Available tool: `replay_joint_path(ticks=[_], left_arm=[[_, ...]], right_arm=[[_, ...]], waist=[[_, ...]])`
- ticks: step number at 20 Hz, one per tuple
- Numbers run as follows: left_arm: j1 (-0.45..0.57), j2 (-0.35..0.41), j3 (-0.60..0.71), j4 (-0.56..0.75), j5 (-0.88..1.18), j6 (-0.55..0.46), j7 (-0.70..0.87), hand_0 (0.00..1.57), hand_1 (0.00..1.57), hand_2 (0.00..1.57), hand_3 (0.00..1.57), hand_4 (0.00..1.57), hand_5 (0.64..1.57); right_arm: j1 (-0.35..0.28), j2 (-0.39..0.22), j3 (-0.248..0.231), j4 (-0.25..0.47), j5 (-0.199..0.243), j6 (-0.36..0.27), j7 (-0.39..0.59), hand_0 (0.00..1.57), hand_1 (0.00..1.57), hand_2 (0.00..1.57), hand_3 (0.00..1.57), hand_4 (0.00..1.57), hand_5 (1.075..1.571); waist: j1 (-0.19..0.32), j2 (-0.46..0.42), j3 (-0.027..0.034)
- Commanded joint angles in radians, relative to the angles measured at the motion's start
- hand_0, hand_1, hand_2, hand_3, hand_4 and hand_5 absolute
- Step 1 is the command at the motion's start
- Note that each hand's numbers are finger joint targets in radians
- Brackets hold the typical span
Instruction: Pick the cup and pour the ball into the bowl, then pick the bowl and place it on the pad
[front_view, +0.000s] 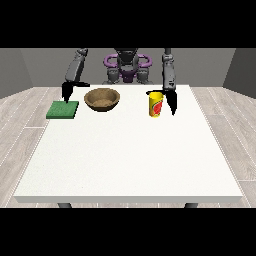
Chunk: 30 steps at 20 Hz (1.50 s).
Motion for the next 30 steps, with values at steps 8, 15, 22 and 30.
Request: replay_joint_path(ticks=[8, 15, 22, 30], left_arm=[[-0.168, 0.033, 0.068, 0.205, 0.016, 0.045, -0.113, 0.00, 0.00, 0.00, 0.00, 0.00, 1.411], [-0.079, 0.014, 0.079, 0.103, -0.045, 0.244, -0.199, 1.37, 1.37, 1.57, 1.57, 1.17, 1.532], [-0.037, 0.000, -0.009, 0.015, -0.194, 0.454, -0.030, 1.39, 1.39, 1.57, 1.57, 1.23, 1.534], [-0.081, 0.050, -0.232, 0.068, -0.577, 0.651, 0.276, 1.43, 1.43, 1.57, 1.57, 1.21, 1.557]], right_arm=[[-0.042, -0.057, 0.007, 0.041, 0.014, 0.057, -0.063, 0.00, 0.00, 0.00, 0.00, 0.00, 1.541], [-0.092, -0.166, -0.057, 0.066, -0.049, 0.135, -0.107, 0.00, 0.00, 0.16, 0.00, 0.08, 1.547], [-0.118, -0.146, -0.006, 0.079, -0.037, 0.101, 0.004, 0.00, 0.00, 0.28, 0.00, 0.22, 1.554], [-0.228, -0.095, 0.014, 0.180, -0.019, 0.027, 0.092, 0.00, 0.00, 0.25, 0.00, 0.32, 1.553]], waist=[[-0.079, 0.110, -0.0004], [-0.121, 0.205, 0.0009], [-0.181, 0.061, 0.0028], [-0.138, -0.078, 0.0036]])
